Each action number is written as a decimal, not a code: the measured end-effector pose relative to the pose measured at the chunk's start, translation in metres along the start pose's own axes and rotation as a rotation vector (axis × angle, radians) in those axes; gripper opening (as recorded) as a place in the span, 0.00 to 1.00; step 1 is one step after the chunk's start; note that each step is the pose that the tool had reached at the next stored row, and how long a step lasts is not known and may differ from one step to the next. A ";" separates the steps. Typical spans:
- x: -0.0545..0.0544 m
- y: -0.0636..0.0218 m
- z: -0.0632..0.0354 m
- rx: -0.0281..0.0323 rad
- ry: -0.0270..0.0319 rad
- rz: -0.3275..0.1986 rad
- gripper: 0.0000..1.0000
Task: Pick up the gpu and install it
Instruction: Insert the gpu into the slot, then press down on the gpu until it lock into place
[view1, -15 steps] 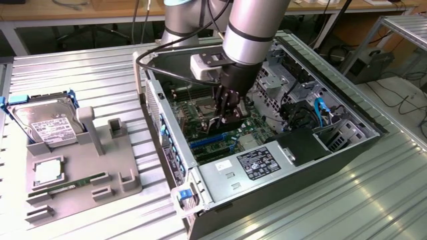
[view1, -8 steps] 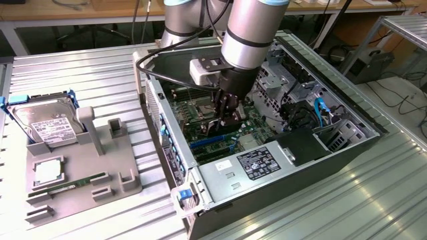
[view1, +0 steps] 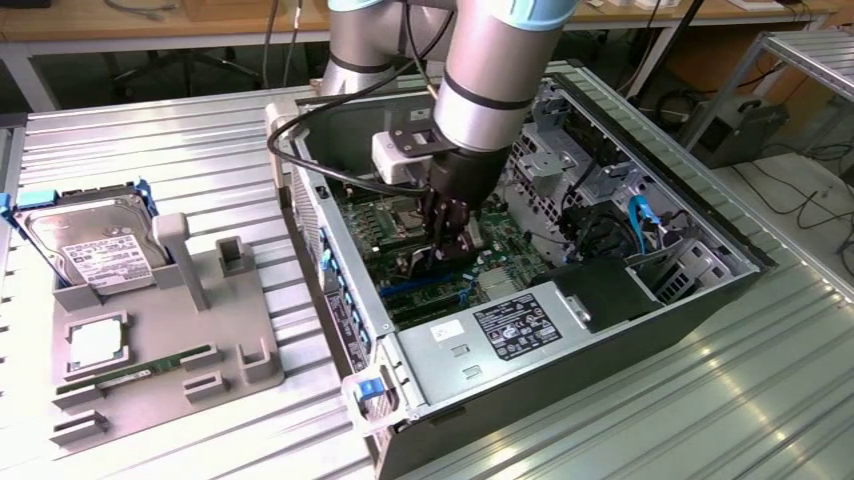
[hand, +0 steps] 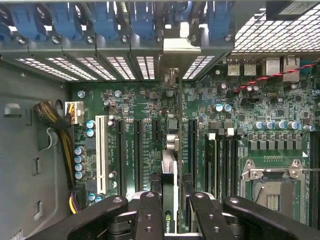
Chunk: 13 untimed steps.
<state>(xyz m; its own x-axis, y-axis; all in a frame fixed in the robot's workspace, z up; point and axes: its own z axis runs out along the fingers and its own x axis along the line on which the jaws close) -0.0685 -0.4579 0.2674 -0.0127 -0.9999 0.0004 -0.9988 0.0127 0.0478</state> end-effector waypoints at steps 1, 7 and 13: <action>0.000 0.0001 0.0005 0.0013 -0.0001 0.000 0.26; 0.000 0.0043 0.0035 0.0111 -0.0050 0.000 0.26; 0.000 0.0045 0.0036 0.0068 -0.0100 0.000 0.26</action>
<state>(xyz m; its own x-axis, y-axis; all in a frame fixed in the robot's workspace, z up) -0.0731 -0.4579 0.2639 -0.0128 -0.9999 -0.0096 -0.9991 0.0124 0.0411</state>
